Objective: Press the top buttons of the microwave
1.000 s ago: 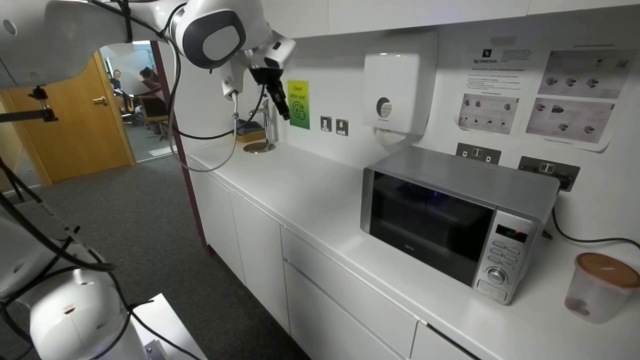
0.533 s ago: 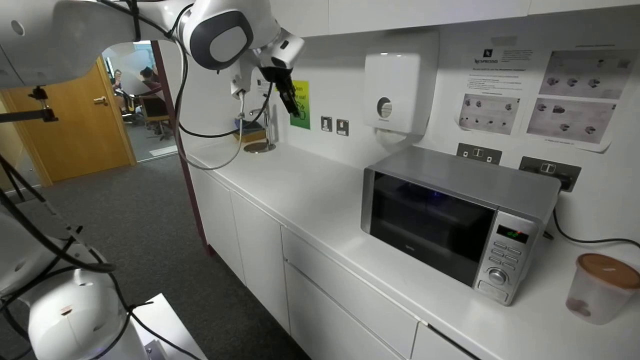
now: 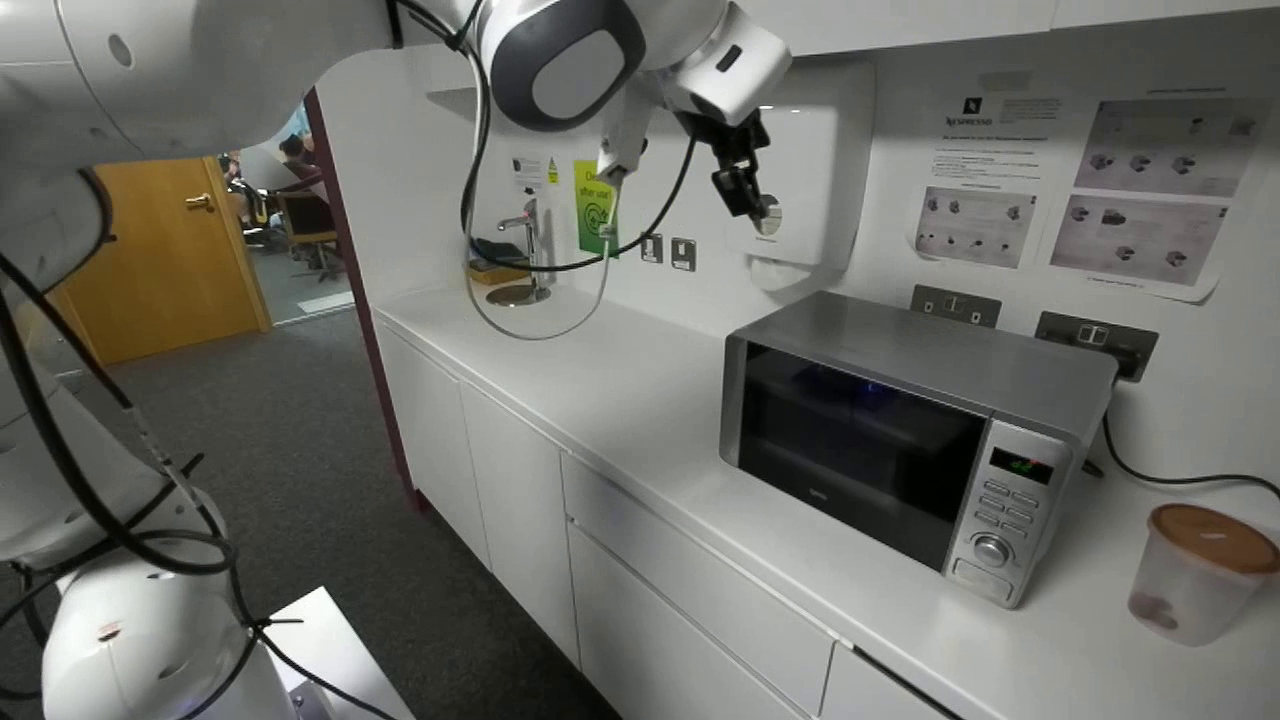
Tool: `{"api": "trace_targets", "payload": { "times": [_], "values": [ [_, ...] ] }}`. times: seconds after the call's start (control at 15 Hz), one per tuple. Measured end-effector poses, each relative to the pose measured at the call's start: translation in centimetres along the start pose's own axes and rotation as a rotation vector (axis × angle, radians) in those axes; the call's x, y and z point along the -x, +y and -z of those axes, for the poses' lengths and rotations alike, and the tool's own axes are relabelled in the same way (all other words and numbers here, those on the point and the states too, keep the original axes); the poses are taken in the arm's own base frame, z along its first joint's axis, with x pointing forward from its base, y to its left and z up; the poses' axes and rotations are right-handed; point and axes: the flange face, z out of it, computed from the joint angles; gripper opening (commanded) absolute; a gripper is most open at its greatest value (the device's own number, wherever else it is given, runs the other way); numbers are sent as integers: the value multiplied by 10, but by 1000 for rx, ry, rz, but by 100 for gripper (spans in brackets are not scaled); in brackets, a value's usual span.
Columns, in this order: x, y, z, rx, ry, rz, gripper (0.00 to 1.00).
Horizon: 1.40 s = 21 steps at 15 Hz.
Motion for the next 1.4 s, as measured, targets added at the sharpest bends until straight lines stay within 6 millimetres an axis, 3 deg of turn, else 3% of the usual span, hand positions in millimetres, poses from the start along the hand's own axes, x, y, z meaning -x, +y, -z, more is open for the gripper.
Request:
{"api": "trace_targets", "payload": {
  "times": [0.13,0.27,0.6,1.4],
  "values": [
    [-24,5,-4,-71,55,-80,100],
    [-30,1,-12,-156,75,-157,100],
    [-4,-25,-30,-268,21,-195,100],
    [-3,-26,-31,-270,20,-195,100]
  ]
}}
